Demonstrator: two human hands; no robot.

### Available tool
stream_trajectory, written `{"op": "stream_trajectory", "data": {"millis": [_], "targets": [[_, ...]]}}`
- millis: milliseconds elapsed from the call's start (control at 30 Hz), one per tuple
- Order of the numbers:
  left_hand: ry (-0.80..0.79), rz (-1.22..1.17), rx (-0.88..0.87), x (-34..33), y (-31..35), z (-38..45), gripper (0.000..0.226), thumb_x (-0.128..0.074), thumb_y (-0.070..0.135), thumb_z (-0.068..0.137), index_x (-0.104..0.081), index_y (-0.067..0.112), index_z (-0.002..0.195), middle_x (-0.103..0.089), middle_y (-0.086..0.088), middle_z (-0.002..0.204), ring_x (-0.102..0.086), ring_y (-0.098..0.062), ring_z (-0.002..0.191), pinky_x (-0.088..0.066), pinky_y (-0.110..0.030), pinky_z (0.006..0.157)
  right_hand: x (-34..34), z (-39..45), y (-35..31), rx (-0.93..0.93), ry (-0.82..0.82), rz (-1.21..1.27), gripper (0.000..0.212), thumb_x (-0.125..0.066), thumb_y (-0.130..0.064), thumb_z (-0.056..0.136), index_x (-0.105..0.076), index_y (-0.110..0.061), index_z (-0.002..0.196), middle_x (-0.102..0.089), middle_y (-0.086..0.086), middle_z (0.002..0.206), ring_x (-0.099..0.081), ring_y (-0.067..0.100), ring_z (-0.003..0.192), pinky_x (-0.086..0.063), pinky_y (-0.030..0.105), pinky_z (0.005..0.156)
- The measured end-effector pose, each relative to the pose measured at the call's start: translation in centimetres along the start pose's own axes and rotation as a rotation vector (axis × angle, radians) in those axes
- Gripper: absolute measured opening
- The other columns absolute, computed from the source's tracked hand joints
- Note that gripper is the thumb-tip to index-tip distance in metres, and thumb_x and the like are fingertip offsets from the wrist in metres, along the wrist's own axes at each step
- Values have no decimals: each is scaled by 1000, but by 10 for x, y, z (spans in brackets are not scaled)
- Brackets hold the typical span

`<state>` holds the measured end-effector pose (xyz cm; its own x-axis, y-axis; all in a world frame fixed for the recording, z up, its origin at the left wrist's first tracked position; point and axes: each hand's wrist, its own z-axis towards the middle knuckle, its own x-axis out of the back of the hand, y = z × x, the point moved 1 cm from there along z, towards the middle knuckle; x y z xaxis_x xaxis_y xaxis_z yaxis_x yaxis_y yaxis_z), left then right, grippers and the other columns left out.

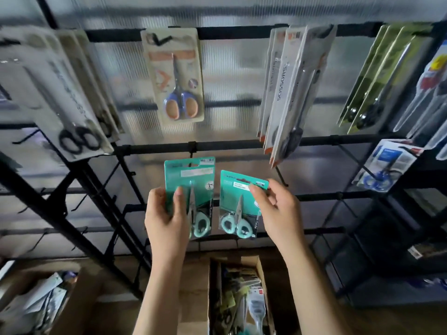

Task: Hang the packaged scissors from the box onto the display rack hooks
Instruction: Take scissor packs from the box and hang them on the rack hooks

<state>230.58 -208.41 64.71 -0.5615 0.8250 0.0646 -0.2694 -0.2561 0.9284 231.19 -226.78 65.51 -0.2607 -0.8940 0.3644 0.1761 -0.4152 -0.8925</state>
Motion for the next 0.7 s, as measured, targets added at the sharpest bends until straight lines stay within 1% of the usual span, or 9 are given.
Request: {"op": "stream_trajectory", "data": {"millis": [67, 100, 200, 267, 300, 433, 533, 600, 700], "targets": [[-7, 32, -5, 14, -5, 18, 20, -54, 20, 95, -43, 24, 78, -50, 4, 72, -46, -1, 58, -38, -21, 56, -21, 7, -10, 24, -2, 27, 24, -55, -31, 93, -57, -8, 93, -64, -9, 87, -66, 7, 83, -56, 46, 64], [-14, 22, 2, 21, -6, 28, 20, -52, 16, 96, -44, 24, 79, -51, 4, 74, -48, 1, 59, -40, -18, 56, -33, 11, -17, 26, -14, 39, 21, -54, -31, 94, -57, -10, 92, -63, -12, 87, -66, 4, 83, -57, 45, 64], [-3, -62, 36, 45, -11, 60, 9, -51, 8, 95, -49, 17, 91, -57, 5, 82, -54, 8, 64, -42, -8, 57, -69, 19, -37, 53, -83, 53, 11, -52, -30, 95, -53, -20, 89, -61, -16, 88, -63, -6, 83, -57, 29, 56], [9, -85, 38, 62, -18, 79, 7, -53, 11, 95, -51, 16, 90, -58, 5, 79, -54, 7, 63, -41, -7, 57, -93, 23, -49, 73, -129, 41, 16, -51, -31, 95, -54, -16, 90, -61, -15, 88, -64, -6, 81, -52, 19, 51], [24, -80, 33, 71, -23, 86, 11, -53, 14, 95, -51, 18, 85, -57, 5, 75, -53, 5, 61, -41, -9, 56, -106, 25, -54, 79, -141, 35, 19, -51, -31, 95, -55, -12, 92, -62, -14, 88, -64, -5, 80, -51, 19, 51], [164, -91, 44, 105, -37, 99, 31, -56, 26, 93, -46, 14, 66, -49, 5, 61, -42, 2, 53, -36, -13, 51, -152, 26, -66, 89, -139, 37, 28, -53, -36, 94, -57, -8, 91, -65, 0, 85, -65, 8, 77, -56, 45, 60], [192, -98, 92, 127, -55, 104, 40, -58, 37, 91, -43, 14, 62, -46, 5, 58, -38, -3, 54, -34, -20, 48, -179, 20, -72, 73, -160, 35, 27, -52, -36, 94, -56, -9, 90, -66, 3, 85, -66, 11, 77, -55, 48, 60], [189, -103, 140, 137, -68, 105, 39, -59, 41, 88, -45, 16, 62, -48, 7, 58, -40, -3, 53, -36, -23, 49, -192, 16, -73, 56, -163, 23, 24, -53, -31, 95, -56, -8, 90, -67, 3, 85, -65, 8, 74, -56, 42, 59], [166, -73, 187, 147, -86, 102, 37, -59, 42, 87, -46, 17, 64, -49, 6, 59, -42, -2, 52, -36, -25, 50, -207, 10, -71, 37, -158, -13, 21, -54, -29, 94, -57, -10, 90, -68, 3, 85, -62, 2, 70, -49, 25, 51]]}}
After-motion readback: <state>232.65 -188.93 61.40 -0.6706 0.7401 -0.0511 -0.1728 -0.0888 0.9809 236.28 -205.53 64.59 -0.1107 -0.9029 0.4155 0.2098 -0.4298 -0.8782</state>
